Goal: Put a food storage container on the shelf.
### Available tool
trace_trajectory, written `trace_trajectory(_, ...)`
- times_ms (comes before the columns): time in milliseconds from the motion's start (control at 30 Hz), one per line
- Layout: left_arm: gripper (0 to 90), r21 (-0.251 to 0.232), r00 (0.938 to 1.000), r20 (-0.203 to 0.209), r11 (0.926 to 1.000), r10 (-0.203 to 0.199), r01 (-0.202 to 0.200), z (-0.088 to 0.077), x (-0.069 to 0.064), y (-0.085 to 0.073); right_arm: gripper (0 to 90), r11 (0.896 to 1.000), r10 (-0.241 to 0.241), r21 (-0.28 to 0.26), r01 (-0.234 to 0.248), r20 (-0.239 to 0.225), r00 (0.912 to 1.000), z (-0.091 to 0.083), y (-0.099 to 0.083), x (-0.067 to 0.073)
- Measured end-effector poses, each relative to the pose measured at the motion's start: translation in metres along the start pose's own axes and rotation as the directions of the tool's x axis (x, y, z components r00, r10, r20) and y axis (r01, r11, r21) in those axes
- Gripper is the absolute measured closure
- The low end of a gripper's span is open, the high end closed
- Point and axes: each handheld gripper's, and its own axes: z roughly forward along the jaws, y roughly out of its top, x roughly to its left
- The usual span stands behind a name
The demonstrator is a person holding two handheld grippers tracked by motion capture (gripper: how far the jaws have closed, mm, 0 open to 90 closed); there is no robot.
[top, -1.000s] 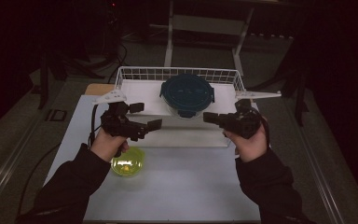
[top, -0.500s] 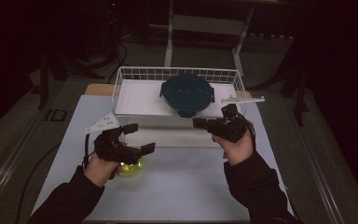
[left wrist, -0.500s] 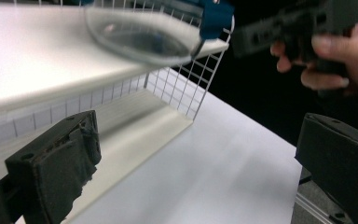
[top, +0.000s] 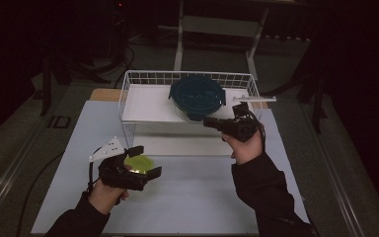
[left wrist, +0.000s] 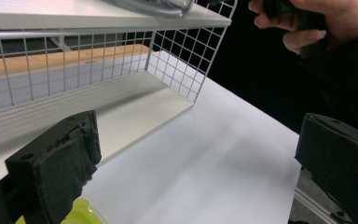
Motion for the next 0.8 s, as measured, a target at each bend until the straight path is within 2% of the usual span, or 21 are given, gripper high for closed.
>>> trace_trajectory(167,0.0,-0.004,1.0,0.0,1.0,0.006,-0.006,0.001,-0.003,-0.003,90.0,1.0,-0.008,0.009,0.009,-0.002,1.0,0.002,-0.004,0.004)
trace_trajectory(267,0.0,0.003,0.9998,-0.003,0.9998,0.018,-0.018,0.003,-0.005,-0.004,90.0,1.0,-0.005,0.013,0.005,-0.04,0.9992,0.003,-0.011,0.009)
trace_trajectory(433,0.0,0.0,0.9998,-0.011,0.9998,0.019,-0.019,0.004,-0.004,-0.004,90.0,1.0,-0.017,-0.004,0.017,-0.037,0.9992,0.003,-0.007,0.014)
trace_trajectory(467,0.0,-0.006,0.9999,-0.008,0.9999,0.014,-0.014,0.003,-0.004,-0.005,90.0,1.0,-0.005,-0.011,0.004,-0.045,0.999,0.003,-0.004,0.013)
trace_trajectory(533,0.0,-0.002,0.9998,-0.012,0.9999,0.017,-0.017,0.004,-0.004,-0.006,90.0,1.0,-0.008,-0.019,0.008,-0.023,0.9997,0.004,-0.002,0.013)
trace_trajectory(800,0.0,0.002,1.0,-0.006,1.0,0.007,-0.007,0.005,-0.002,-0.007,90.0,0.999,0.022,-0.026,-0.022,0.01,0.9997,0.01,0.007,0.004)
